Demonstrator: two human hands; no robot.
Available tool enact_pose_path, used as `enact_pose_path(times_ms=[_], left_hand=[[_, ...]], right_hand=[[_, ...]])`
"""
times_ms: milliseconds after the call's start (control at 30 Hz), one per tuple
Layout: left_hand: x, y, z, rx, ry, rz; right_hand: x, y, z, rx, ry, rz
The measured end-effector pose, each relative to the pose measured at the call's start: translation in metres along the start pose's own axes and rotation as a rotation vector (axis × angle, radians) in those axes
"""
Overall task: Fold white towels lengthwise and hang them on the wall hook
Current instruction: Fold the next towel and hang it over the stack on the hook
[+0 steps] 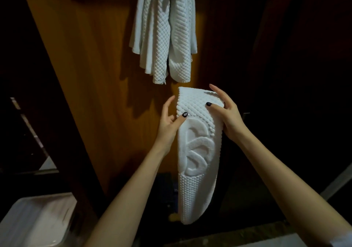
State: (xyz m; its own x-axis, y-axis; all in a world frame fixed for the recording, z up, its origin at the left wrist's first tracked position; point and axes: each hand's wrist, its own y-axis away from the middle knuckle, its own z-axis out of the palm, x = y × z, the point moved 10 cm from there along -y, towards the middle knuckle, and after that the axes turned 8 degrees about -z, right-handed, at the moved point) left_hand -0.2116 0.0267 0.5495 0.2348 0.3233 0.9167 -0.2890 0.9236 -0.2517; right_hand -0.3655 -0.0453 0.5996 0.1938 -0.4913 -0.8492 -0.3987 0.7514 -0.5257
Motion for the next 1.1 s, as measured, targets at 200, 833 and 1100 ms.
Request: enact_pose_path(times_ms=[200,833,1100], left_hand=[[0.023,-0.008,0.002,-0.111,-0.094,0.048],[0.040,-0.021,-0.002,-0.026,-0.242,0.177],[0.069,-0.063,0.000,0.037,-0.302,0.178]], right_hand=[[0.009,-0.002,0.003,-0.021,-0.116,0.054],[-0.012,-0.041,0.007,0.059,0.206,-0.131],[0.010,-0.012,0.003,0.027,0.218,-0.055]])
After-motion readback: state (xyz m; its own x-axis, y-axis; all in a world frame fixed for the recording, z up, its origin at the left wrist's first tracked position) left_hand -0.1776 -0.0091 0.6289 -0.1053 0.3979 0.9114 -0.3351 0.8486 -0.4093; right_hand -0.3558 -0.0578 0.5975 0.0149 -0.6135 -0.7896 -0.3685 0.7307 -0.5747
